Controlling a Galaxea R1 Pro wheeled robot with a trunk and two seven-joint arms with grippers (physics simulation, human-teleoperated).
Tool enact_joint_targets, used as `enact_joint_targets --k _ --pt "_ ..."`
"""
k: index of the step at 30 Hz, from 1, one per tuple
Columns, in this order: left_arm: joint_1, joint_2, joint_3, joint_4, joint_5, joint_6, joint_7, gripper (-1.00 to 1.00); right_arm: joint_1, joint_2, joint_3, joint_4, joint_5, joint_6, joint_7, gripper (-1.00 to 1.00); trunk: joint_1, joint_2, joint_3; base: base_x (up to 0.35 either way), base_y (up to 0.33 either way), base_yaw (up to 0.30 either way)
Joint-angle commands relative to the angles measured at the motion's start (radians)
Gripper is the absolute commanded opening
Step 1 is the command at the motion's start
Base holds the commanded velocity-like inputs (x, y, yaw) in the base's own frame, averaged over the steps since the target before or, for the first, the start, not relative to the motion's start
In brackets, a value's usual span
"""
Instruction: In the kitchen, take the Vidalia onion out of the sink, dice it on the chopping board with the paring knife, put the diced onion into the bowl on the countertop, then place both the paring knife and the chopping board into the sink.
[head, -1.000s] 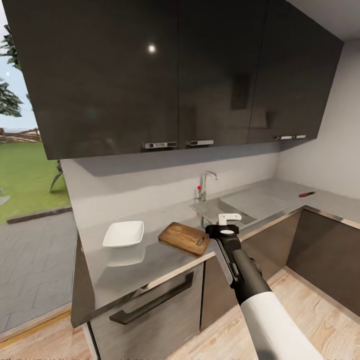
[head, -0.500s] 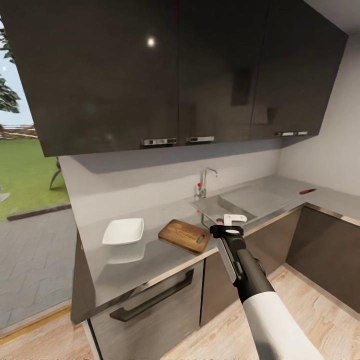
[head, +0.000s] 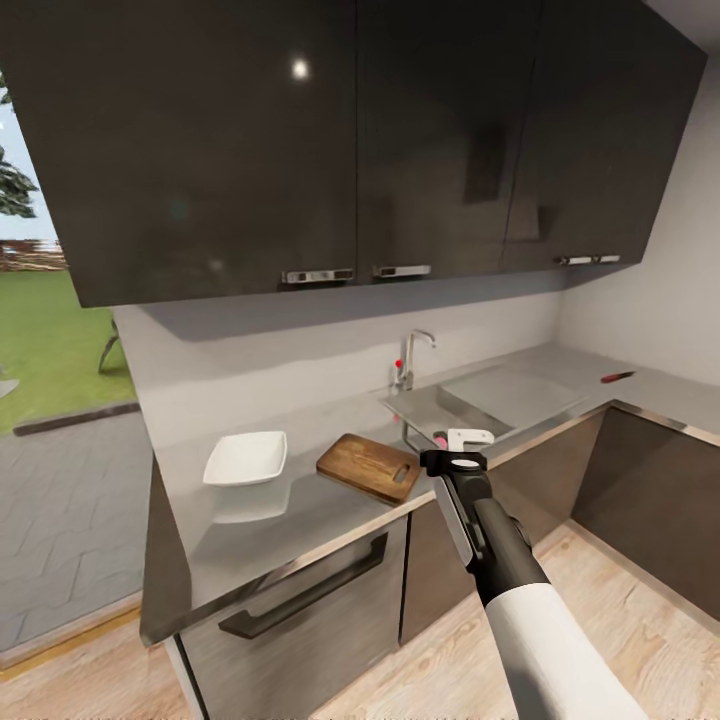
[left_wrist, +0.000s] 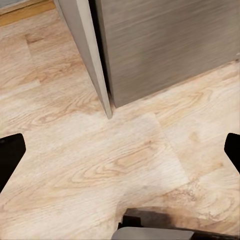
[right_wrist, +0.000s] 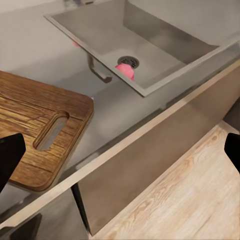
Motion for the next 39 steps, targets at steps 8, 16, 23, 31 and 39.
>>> enact_joint_targets --k 8,16,23,31,39 --pt "0.000 0.000 0.000 -0.001 0.004 -0.002 0.000 1.00 -0.001 0.000 0.002 -0.001 -0.002 0.005 -0.007 1.00 0.000 -0.001 -0.013 0.152 0.073 0.000" --pt "0.000 0.000 0.000 -0.001 0.004 -0.002 0.000 1.00 -0.001 0.000 0.003 -0.001 -0.001 0.005 -0.007 1.00 0.000 -0.001 -0.025 0.132 0.076 0.000" --pt "0.000 0.000 -0.001 -0.001 0.004 -0.002 0.000 1.00 -0.001 0.000 0.003 -0.001 -0.001 0.005 -0.008 1.00 0.000 -0.001 -0.031 0.016 0.009 0.000" --pt "0.000 0.000 -0.002 -0.001 0.004 -0.002 0.000 1.00 -0.001 0.000 0.002 -0.001 0.000 0.005 -0.010 1.00 0.000 -0.001 -0.032 0.025 0.001 0.000" --pt "0.000 0.000 -0.002 -0.001 0.004 -0.001 0.000 1.00 -0.001 0.000 0.002 -0.001 0.000 0.005 -0.010 1.00 0.000 -0.001 -0.032 0.177 0.000 0.000"
